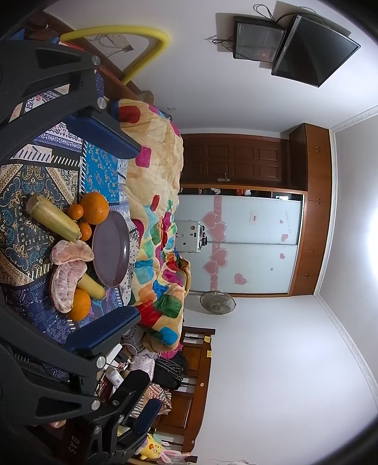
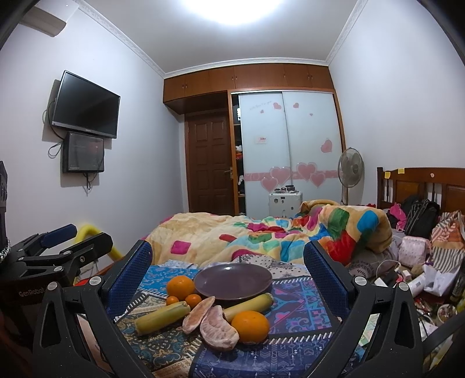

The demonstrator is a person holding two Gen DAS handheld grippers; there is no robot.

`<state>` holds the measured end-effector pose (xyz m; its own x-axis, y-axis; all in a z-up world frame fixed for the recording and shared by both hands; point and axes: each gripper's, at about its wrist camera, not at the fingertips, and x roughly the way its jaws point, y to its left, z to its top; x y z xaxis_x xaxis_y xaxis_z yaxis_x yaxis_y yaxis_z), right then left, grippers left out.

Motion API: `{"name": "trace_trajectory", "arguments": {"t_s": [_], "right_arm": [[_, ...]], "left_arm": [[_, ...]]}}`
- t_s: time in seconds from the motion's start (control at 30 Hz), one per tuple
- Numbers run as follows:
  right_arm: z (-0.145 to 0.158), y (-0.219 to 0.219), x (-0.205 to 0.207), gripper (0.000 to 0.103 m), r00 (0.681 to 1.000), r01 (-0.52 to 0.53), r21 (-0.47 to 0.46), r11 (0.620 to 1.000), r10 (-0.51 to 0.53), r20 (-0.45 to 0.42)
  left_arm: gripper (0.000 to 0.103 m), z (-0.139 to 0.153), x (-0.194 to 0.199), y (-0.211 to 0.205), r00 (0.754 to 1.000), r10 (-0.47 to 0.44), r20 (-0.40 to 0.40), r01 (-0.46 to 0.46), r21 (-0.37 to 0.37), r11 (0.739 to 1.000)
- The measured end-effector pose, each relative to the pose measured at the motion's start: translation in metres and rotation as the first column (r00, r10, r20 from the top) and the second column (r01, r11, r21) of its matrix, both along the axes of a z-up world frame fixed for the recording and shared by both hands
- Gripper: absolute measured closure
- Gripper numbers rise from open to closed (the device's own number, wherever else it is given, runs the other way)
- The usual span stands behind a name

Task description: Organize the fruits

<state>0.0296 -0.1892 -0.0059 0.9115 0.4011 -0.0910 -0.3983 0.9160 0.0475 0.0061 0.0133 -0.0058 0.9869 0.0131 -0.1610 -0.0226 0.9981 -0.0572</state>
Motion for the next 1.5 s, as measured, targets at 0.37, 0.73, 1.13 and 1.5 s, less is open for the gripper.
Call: {"name": "trace_trajectory", "arguments": {"t_s": [0.37, 0.73, 1.13, 1.5], "right_arm": [[0.0016, 0.0014, -0.0004, 0.0, 1.0, -0.004, 0.002, 1.0, 0.004, 0.003], [0.002, 0.0024, -0.0008, 0.0, 1.0, -0.005, 0.003, 1.0, 0.005, 0.002], [0.0022, 0.0032, -0.0018, 0.0, 1.0, -0.008, 0.006, 1.0, 0.008, -0.002], [0.0003, 0.0004, 0.0025, 0.0, 1.0, -0.006, 0.005, 1.0, 0.006, -0.017]], "left_arm": [[0.0, 0.0028, 0.0001, -0.0016, 1.0, -0.001, 0.002, 0.001, 0.004, 1.0], [0.0, 0.0021, 0.0011, -0.0033, 1.0, -0.002, 0.003, 0.002, 0.007, 1.0], [0.0, 0.0015, 0.0009, -0.0039, 1.0, -0.003, 0.001, 0.003, 0.006, 1.0], [0.0, -0.0008, 0.0046, -0.0063, 1.0, 0.0, -0.008, 0.0, 0.01, 1.0]]}}
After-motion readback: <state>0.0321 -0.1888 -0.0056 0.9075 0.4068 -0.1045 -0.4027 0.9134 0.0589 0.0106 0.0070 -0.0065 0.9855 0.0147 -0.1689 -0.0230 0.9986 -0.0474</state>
